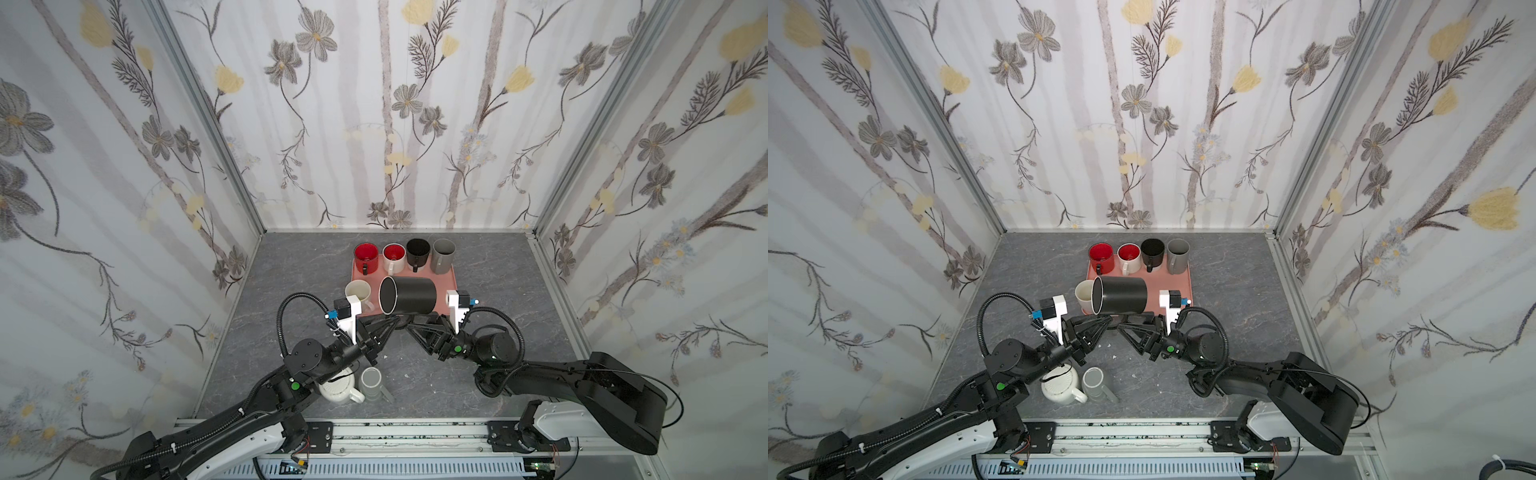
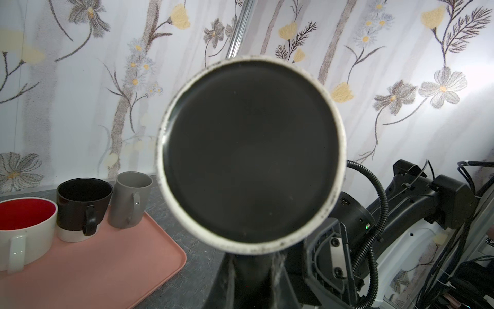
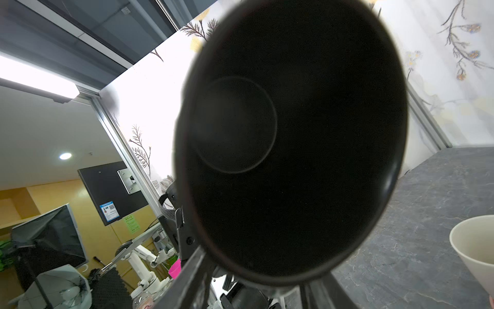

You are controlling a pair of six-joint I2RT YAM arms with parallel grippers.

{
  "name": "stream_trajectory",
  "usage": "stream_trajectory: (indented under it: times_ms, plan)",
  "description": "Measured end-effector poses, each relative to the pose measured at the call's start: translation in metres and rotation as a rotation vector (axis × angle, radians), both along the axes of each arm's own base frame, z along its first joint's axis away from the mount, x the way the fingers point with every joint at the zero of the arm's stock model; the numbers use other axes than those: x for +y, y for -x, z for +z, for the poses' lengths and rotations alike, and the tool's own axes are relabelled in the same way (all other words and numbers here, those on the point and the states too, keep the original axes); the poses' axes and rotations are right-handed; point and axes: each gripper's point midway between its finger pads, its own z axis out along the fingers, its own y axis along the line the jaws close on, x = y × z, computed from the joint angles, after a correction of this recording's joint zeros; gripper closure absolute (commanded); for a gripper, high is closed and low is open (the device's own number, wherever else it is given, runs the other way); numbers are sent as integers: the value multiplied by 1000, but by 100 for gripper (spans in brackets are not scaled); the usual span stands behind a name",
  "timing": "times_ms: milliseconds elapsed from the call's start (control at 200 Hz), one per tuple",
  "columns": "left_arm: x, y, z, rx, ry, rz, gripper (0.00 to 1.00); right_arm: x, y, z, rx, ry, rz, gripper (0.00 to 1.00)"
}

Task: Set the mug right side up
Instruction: 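Lift and tip the black mug sideways with the left gripper while the right gripper approaches, then grasp the black mug's rim with the right gripper while the left gripper releases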

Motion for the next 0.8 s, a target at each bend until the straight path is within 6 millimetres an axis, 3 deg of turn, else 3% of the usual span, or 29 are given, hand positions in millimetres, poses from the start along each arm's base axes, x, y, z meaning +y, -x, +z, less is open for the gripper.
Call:
stream_trajectory:
  times_ms: [265, 405, 669, 799]
  plan:
    - [0, 0, -1, 10, 9, -5, 100, 8, -6, -11, 79, 7, 29, 79]
    - [0, -1, -1, 13, 12, 3, 100, 8, -6, -10, 110, -9, 43, 100]
    - [0, -6, -1, 22, 18, 19, 100, 8, -9, -8, 129, -21, 30, 100]
    - [0, -6, -1, 33, 24, 22, 60, 5, -8, -8, 132, -20, 19, 100]
